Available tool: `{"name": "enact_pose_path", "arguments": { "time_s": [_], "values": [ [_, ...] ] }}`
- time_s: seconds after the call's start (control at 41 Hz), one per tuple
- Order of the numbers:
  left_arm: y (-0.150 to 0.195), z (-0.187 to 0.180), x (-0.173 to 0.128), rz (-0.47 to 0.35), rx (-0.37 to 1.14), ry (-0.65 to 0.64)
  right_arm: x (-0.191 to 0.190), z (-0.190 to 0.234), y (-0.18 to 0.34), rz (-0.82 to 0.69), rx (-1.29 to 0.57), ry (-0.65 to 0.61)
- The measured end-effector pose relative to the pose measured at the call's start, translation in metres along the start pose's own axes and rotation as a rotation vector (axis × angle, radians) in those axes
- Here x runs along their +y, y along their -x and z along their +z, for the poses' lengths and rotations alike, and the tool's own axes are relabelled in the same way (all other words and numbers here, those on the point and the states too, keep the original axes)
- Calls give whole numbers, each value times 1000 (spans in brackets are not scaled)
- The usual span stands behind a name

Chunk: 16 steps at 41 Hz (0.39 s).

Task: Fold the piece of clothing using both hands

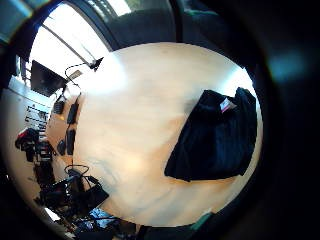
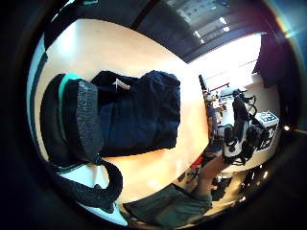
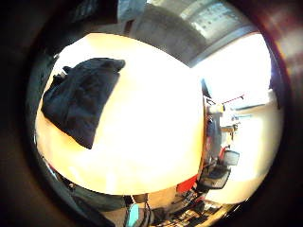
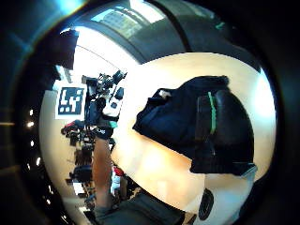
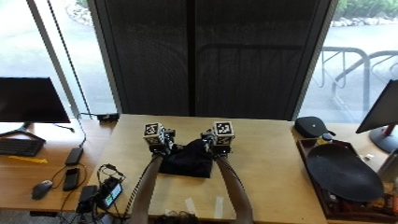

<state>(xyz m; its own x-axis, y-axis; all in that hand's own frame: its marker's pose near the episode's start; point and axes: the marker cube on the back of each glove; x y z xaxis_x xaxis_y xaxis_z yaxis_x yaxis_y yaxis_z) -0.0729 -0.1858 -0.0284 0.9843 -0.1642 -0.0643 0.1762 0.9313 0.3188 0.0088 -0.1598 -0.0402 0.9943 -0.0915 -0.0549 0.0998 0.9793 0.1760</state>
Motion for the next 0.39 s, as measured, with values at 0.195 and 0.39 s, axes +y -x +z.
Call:
{"name": "enact_pose_path", "arguments": {
  "time_s": [0.195,0.39],
  "values": [
    [-25,-9,6,43,30,2,-3,3,-43,154,116,-46],
    [-32,-16,8,64,-26,-10,-8,13,-60,173,116,-16]
  ]
}}
